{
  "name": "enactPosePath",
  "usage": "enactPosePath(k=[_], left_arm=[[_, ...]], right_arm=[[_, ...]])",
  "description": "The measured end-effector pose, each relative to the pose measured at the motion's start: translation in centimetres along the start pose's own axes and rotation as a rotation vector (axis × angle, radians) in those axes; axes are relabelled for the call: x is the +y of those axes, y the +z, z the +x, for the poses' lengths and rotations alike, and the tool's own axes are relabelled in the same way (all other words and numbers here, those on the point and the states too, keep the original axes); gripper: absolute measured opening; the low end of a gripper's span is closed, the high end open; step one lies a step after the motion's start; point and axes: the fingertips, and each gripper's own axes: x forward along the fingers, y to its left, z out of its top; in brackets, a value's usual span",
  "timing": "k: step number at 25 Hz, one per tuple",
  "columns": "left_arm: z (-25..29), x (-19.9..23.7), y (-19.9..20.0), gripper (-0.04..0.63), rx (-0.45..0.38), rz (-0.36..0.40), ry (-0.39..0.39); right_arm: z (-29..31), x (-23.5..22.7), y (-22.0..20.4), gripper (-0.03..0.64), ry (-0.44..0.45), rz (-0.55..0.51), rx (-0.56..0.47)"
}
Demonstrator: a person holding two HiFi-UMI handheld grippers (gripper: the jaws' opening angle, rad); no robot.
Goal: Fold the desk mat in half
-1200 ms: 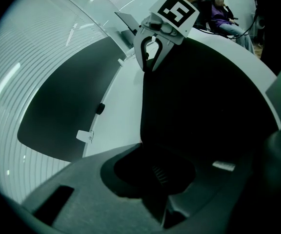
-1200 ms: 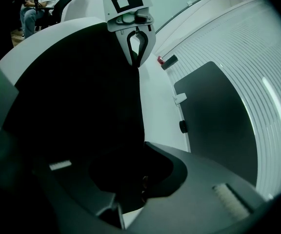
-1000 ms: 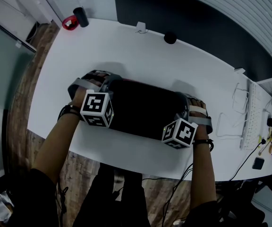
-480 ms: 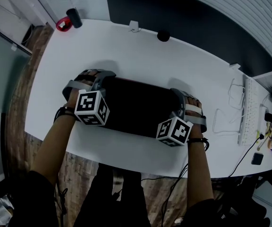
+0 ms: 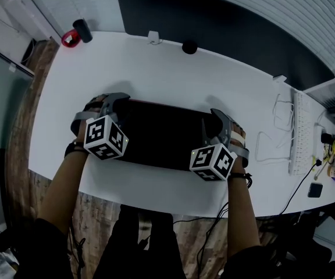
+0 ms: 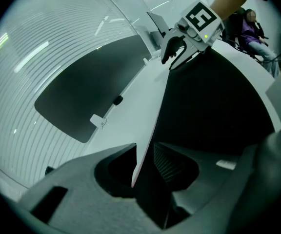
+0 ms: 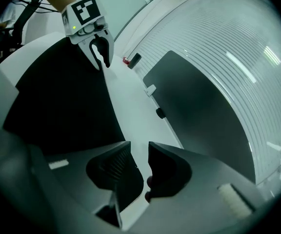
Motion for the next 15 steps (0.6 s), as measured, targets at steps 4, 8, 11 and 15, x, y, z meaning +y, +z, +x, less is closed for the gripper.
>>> enactPosePath(k=[4,8,11,15], left_arm=[[-1.3,0.9,0.3,0.060,-0.035,-0.135,0.035],[-2.0,1.5,0.6,0.017,-0.053,-0.273,0.042],[-2.3,1.7,1.1,-0.003,-0.060,-0.332,0.035],[-3.0,1.9,1.6,-0.003,-0.066,-0.395,0.039]], right_arm=[[-1.0,-0.5,-0.1,0.103,-0.004,0.125,-0.011],[-1.5,-0.7,-0.4,0.086,0.019,0.221,-0.006],[-2.1,-1.1,-0.4,0.033,0.013,0.271,-0.014],[-2.9,-1.7,-0.7,0.011,0.031,0.387,-0.019]])
